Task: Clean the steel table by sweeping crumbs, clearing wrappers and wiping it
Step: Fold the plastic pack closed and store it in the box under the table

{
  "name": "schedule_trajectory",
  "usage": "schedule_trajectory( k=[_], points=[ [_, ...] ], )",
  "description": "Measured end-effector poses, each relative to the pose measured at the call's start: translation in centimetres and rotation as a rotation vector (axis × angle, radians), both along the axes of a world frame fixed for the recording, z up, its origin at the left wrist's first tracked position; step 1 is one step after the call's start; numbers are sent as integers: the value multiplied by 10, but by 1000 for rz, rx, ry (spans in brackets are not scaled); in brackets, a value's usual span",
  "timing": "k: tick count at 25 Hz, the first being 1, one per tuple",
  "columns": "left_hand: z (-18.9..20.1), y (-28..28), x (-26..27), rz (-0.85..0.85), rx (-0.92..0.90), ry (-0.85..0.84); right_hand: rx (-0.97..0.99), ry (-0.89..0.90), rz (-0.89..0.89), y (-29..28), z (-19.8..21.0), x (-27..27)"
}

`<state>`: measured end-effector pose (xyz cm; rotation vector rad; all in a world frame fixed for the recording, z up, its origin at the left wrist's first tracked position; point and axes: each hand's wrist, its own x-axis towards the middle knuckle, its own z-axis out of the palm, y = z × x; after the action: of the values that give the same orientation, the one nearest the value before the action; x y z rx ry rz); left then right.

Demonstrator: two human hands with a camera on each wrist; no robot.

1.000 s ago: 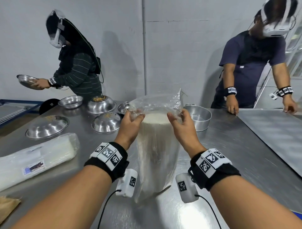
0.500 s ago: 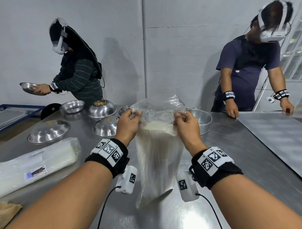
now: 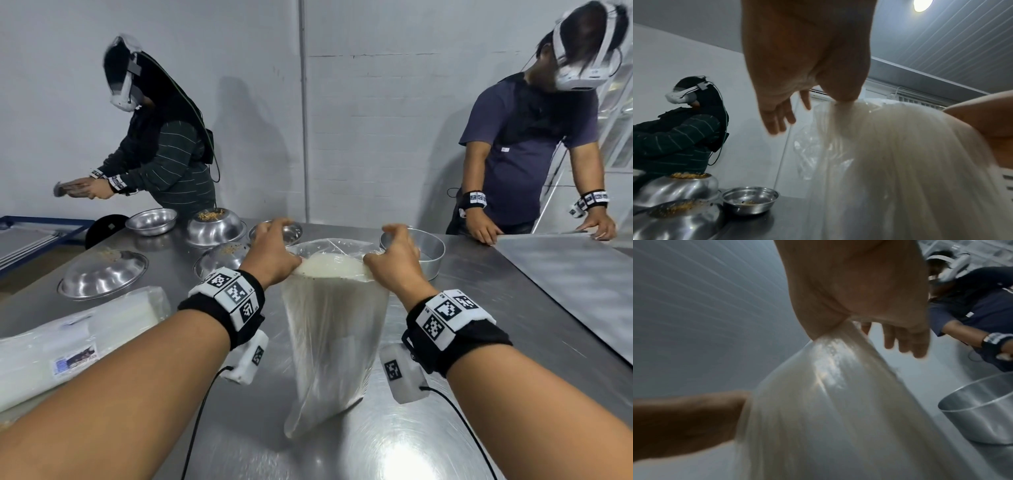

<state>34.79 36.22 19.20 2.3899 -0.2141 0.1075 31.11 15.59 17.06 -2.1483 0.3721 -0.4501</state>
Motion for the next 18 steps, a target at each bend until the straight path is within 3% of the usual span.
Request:
schedule_trajectory(
  k=[2, 4, 7, 12, 15, 18],
  points=[
    [3, 1, -2, -153, 107, -136, -151, -132, 173, 0, 6, -5],
    [6, 1, -2, -258, 203, -136, -265, -126, 311, -1, 10, -3],
    [11, -3, 0, -311, 267, 20, -364, 42, 428, -1, 17, -4],
    [13, -1, 7, -377, 357, 143, -389, 317, 539, 2, 23, -11],
    [8, 1, 10, -355, 296, 126, -378, 328, 551, -1, 22, -7],
    [-6, 7, 8, -288, -9, 11, -119, 161, 541, -6, 13, -6]
  ],
)
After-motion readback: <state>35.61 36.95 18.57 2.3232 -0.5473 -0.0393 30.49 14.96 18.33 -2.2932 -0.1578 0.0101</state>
